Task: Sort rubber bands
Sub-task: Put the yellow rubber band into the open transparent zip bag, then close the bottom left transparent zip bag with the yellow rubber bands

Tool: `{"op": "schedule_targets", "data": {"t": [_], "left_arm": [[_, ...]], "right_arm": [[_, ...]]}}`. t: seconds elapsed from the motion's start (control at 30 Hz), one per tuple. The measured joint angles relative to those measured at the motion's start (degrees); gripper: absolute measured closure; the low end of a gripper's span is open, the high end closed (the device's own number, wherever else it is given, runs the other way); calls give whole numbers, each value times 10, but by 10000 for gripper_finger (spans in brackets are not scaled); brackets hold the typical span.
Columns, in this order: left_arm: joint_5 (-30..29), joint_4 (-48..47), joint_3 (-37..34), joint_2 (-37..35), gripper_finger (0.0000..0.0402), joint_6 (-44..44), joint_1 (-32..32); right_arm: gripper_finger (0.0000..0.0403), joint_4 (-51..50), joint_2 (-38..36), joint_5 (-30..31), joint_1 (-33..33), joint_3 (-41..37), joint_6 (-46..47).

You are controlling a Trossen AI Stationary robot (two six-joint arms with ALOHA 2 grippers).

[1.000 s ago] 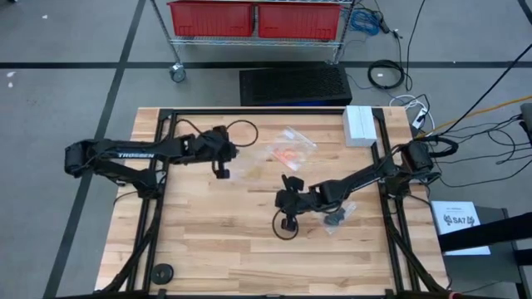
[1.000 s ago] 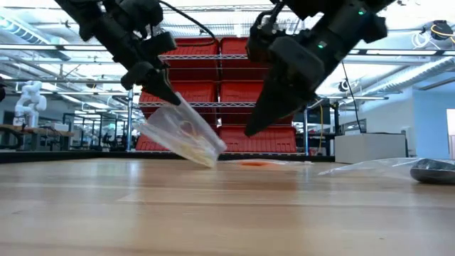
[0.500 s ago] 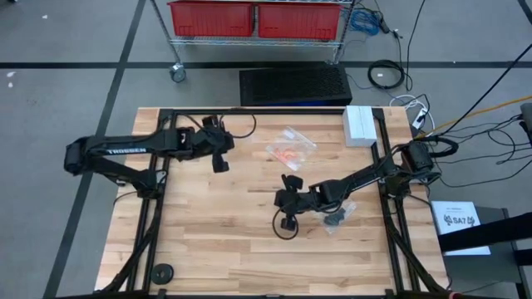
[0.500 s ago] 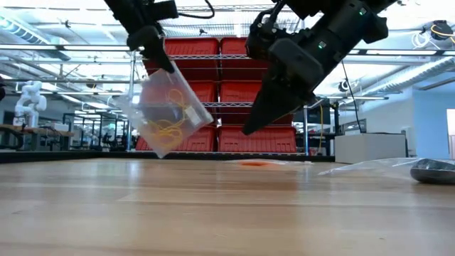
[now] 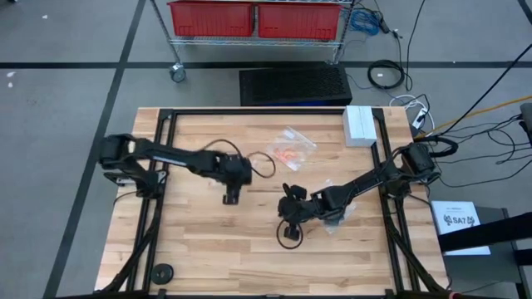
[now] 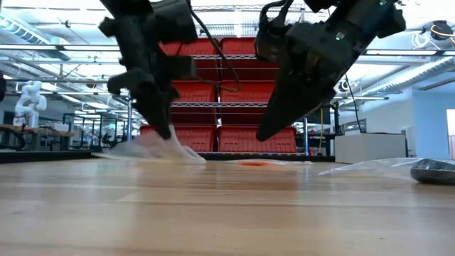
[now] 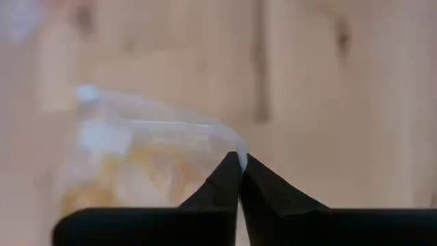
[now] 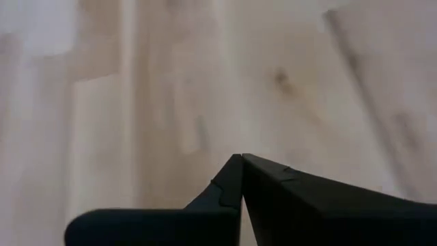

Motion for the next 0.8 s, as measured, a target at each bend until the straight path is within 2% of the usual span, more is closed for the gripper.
{"op": "schedule_targets", "data": {"t": [0.07, 0.2, 0.3, 0.43, 0.67, 0.8], "left_arm": [[23, 28, 0, 30, 375, 1, -10], [84, 89, 0, 67, 331, 15, -20], [122, 128, 1, 71, 296, 15, -18], [144, 139, 16, 62, 261, 15, -3], [217, 155, -2, 15, 248, 25, 58], [306, 201, -47, -13, 248, 19, 116]], "right_arm": [[403, 1, 0, -21, 7, 0, 30], [403, -7, 0, -26, 20, 0, 94], [402, -7, 0, -24, 26, 0, 124], [390, -8, 0, -22, 26, 0, 144], [340, -8, 0, -3, 13, 0, 173], [303, -1, 3, 52, -13, 0, 212]]}}
